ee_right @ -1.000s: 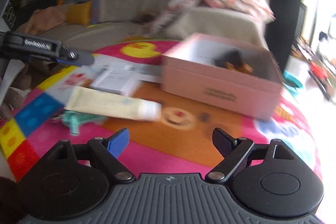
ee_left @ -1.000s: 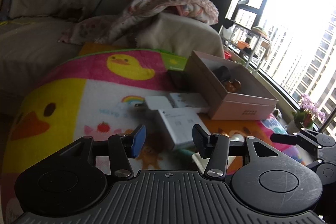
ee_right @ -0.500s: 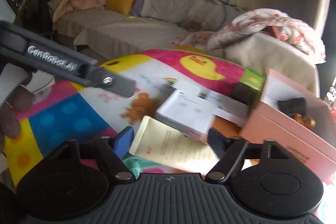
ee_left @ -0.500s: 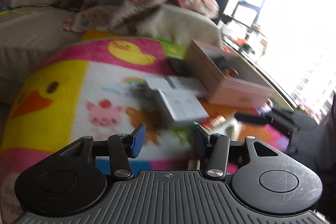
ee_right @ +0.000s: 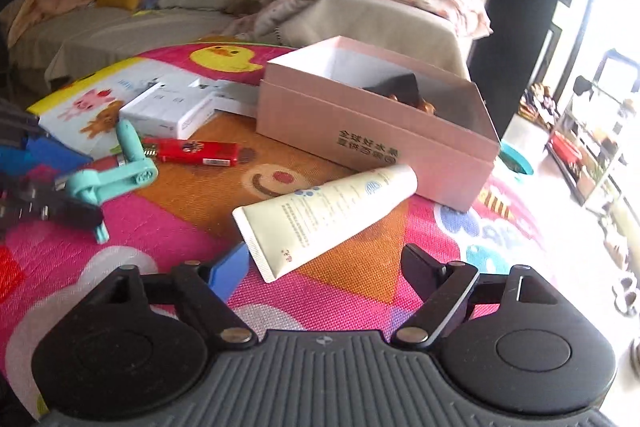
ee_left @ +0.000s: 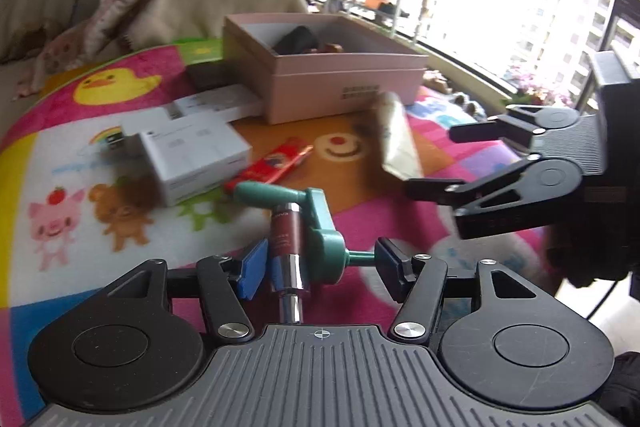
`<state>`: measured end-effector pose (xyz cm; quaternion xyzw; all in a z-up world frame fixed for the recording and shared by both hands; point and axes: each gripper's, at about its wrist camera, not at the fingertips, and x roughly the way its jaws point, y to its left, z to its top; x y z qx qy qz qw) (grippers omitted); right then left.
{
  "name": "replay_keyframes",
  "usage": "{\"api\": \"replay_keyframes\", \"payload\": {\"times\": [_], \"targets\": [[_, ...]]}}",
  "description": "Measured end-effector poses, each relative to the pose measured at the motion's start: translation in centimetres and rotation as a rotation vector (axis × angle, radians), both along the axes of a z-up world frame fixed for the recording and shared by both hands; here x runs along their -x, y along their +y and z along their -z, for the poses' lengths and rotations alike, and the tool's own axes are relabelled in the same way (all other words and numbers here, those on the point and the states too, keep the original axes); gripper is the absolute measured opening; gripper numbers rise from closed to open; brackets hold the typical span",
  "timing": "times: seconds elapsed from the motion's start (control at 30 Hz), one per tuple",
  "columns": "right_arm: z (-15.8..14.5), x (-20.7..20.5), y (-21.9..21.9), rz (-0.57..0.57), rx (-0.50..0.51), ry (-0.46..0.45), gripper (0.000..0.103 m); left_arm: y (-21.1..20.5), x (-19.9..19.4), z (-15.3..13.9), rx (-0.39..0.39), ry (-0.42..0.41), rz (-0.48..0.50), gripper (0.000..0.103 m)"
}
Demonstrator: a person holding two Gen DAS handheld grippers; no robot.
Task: Organize rigid objects
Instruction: 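Grasp the red-and-silver tube with the left tool and lift it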
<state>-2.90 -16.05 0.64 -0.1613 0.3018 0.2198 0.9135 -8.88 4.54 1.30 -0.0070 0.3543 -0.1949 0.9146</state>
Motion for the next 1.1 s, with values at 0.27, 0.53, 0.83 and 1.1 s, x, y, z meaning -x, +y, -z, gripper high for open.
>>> {"api": "replay_keyframes", "payload": {"times": [0.27,0.53,0.83,1.1], "targets": [[0.2,-1.2,-0.9,0.045,-0.064,0.072,0.096,-0.6,1.7,-0.5,-0.112,-0.020,0.110,0.062],[0.2,-1.5,-1.1,0.057,-0.083,0.095,0.097,2.7,-0.1,-0.1,-0.232,0.003,0.000,0.066],[0.3,-1.6,-1.3,0.066,-0.092,0.106,0.099,6.3,-1.6,-2.6,-0.023,-0.023,-0.171,0.061],[0.4,-2.2,-1.8,0.078,-0.127,0.150,0.101,-1.0,-1.5,-2.4,-0.052,-0.031,0.066,0.061]]}}
